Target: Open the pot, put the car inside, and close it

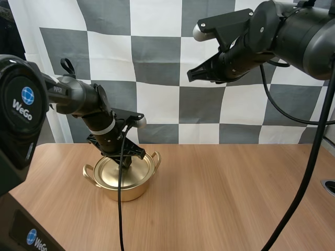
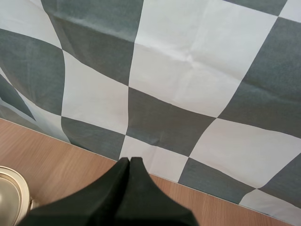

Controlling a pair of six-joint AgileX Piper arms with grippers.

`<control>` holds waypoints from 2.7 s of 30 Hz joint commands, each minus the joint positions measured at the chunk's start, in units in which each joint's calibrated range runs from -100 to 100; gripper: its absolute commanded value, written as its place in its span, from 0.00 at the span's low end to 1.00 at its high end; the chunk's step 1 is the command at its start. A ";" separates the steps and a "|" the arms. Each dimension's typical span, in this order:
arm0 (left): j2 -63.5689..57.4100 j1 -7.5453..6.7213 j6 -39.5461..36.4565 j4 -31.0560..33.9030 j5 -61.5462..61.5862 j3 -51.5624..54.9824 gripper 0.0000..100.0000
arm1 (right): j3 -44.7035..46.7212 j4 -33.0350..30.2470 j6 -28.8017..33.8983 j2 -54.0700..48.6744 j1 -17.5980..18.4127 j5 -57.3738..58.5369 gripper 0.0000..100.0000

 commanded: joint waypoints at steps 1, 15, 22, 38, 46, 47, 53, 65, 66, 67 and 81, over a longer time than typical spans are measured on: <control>0.05 0.03 0.04 -0.07 0.06 0.05 0.36 | 0.05 0.02 0.01 -0.01 -0.05 0.08 0.00; -5.08 0.03 -0.27 -0.07 6.04 -4.89 0.62 | 0.05 0.02 0.01 -0.01 -0.05 0.08 0.00; -17.17 0.03 -0.81 -0.07 11.83 -14.52 0.62 | 0.05 0.05 0.01 -0.36 -0.05 0.24 0.00; -52.29 0.03 -0.81 -1.73 3.44 -19.48 0.00 | 1.14 1.41 1.14 -17.71 -0.05 -1.21 0.00; -67.19 0.03 -2.91 -7.16 -6.66 -14.59 0.00 | 16.34 1.93 1.14 -34.35 -0.05 -7.60 0.00; -68.68 0.03 -2.91 -7.46 -7.91 -12.48 0.00 | 19.13 1.82 1.14 -36.54 -0.05 -11.02 0.00; -75.99 0.11 -2.91 -7.56 -21.86 3.51 0.00 | 32.22 1.82 1.14 -45.97 -0.05 -25.54 0.00; -92.05 1.61 -3.29 -7.56 -49.57 28.03 0.00 | 50.05 -1.93 1.14 -57.04 -0.05 -49.16 0.00; -92.41 1.61 -3.29 -7.56 -49.57 29.19 0.00 | 50.93 -2.06 1.14 -57.37 -0.05 -49.64 0.00; -92.81 1.61 -3.29 -7.56 -49.41 30.17 0.00 | 51.89 -2.06 1.14 -57.84 -0.05 -49.64 0.00; -92.81 1.41 -2.96 -2.09 -45.05 40.30 0.00 | 56.70 -4.63 1.14 -63.29 -0.05 -41.67 0.00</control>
